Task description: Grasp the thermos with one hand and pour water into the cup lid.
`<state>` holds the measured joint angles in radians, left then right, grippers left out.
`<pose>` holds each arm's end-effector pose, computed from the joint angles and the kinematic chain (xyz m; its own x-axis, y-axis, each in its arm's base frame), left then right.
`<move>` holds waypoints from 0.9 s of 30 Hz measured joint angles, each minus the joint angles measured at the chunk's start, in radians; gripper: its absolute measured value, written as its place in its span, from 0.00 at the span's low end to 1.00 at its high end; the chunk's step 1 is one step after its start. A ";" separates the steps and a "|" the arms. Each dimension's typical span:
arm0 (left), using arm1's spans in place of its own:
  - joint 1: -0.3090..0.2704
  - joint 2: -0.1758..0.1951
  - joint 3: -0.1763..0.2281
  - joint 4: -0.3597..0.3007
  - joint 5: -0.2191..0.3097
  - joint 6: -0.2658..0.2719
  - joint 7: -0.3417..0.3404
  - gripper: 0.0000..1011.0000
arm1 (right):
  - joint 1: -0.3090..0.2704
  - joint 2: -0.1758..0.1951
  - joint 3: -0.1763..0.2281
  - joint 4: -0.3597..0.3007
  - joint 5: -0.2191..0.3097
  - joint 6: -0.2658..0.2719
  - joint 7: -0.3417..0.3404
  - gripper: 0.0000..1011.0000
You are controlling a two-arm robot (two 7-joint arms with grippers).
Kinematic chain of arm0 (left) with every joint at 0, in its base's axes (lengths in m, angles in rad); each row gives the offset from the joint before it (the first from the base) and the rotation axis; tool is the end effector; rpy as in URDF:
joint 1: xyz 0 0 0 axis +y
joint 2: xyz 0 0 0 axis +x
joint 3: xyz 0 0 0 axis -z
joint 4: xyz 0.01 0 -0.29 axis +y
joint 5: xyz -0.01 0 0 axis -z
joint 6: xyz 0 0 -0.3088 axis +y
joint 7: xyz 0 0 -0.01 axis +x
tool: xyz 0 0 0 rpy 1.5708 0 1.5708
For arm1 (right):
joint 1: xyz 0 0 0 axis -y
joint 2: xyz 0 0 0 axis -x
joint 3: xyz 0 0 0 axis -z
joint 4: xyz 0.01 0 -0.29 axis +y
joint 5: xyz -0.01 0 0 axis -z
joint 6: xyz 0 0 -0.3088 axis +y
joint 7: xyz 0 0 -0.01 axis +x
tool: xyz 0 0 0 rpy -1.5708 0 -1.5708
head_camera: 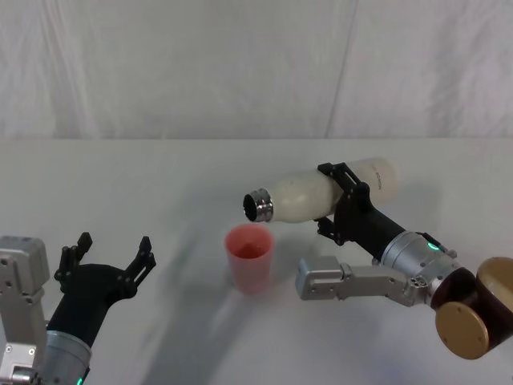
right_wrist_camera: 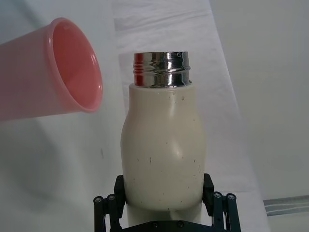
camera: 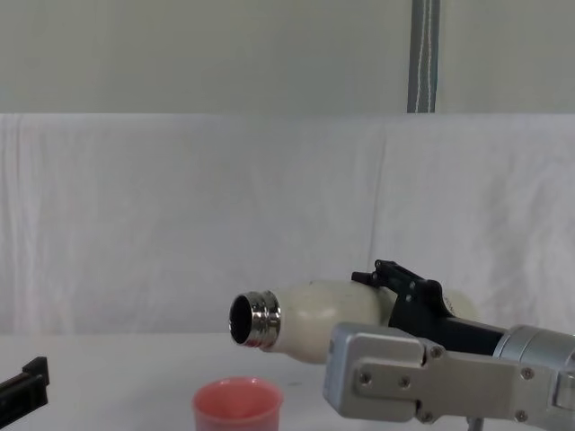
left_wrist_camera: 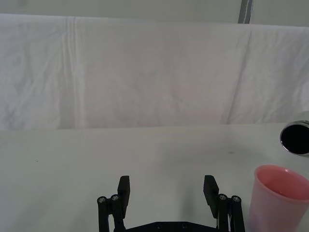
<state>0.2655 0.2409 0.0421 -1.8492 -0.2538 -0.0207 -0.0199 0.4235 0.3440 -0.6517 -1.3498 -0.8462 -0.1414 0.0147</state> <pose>0.2530 0.0375 -0.2853 0.1244 0.9917 -0.0327 -0.9921 0.1239 -0.0175 0.4002 0.0586 -0.2722 0.1553 -0.1472 0.9768 0.7977 0.6020 -0.0362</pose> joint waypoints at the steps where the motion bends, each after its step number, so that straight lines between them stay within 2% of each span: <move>1: 0.000 0.000 0.000 0.000 0.000 0.000 0.000 0.99 | 0.000 0.001 0.000 0.000 -0.001 0.000 -0.001 0.95; 27: 0.000 0.000 0.000 0.000 0.000 0.000 0.000 0.99 | 0.025 0.018 -0.024 0.025 -0.046 -0.016 -0.042 0.95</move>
<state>0.2655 0.2410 0.0421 -1.8492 -0.2538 -0.0207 -0.0199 0.4485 0.3618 -0.6757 -1.3248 -0.8924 -0.1572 -0.0271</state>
